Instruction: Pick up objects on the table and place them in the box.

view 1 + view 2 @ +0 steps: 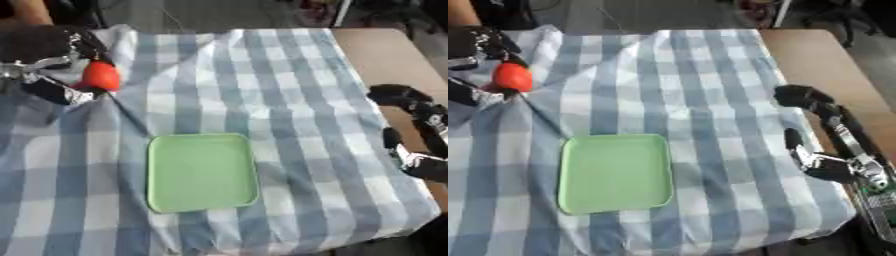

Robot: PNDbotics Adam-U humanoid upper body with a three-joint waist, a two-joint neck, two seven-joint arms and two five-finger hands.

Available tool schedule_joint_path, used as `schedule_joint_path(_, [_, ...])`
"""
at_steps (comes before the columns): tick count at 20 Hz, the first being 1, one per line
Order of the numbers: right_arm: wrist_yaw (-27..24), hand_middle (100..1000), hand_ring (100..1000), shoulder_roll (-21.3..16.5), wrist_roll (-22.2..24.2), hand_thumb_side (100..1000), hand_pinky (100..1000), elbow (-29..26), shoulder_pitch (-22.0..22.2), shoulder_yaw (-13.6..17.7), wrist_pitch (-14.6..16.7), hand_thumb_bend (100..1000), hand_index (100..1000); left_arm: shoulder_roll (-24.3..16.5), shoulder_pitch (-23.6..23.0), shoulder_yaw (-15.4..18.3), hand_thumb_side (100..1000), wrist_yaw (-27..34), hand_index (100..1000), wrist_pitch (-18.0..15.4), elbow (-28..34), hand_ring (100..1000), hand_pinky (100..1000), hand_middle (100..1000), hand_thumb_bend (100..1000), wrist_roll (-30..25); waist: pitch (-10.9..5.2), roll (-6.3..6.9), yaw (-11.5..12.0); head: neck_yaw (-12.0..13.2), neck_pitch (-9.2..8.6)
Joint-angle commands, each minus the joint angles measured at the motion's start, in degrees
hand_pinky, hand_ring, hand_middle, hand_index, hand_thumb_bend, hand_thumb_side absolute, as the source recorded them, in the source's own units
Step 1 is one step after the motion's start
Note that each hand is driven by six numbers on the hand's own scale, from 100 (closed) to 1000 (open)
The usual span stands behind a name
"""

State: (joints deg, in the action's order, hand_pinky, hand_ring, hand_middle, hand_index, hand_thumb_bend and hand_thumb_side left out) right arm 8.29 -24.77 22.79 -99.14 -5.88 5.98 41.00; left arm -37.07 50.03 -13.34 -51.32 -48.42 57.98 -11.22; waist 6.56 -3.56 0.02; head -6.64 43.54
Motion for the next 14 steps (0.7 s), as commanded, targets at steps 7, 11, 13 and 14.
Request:
schedule_joint_path(7, [0.1,862,839,-1.75,10.76,445,835,-0.56,-0.35,0.56,10.97,100,845,-2.05,1.04,0.55,467,1.31,382,0.35,1.8,762,887,482,100,-0.68,-1.05,0.35,-0.14,-0.51,-0.34])
schedule_joint_path(11, [0.08,862,839,-1.75,10.79,445,836,-0.54,-0.38,0.56,10.97,100,845,-2.16,0.99,0.59,467,1.31,383,0.43,1.84,762,888,482,100,-0.66,-1.05,0.37,-0.17,-0.45,-0.35])
schedule_joint_path(13, [0.07,862,839,-1.75,10.81,445,836,-0.54,-0.39,0.56,10.97,100,845,-2.2,0.95,0.61,466,1.26,383,0.46,1.85,762,887,482,100,-0.63,-1.04,0.38,-0.21,-0.44,-0.34])
schedule_joint_path(14, [0.06,862,839,-1.75,10.82,444,835,-0.54,-0.39,0.57,10.97,100,845,-2.21,0.94,0.61,466,1.22,383,0.47,1.85,762,888,482,100,-0.61,-1.03,0.38,-0.22,-0.45,-0.34])
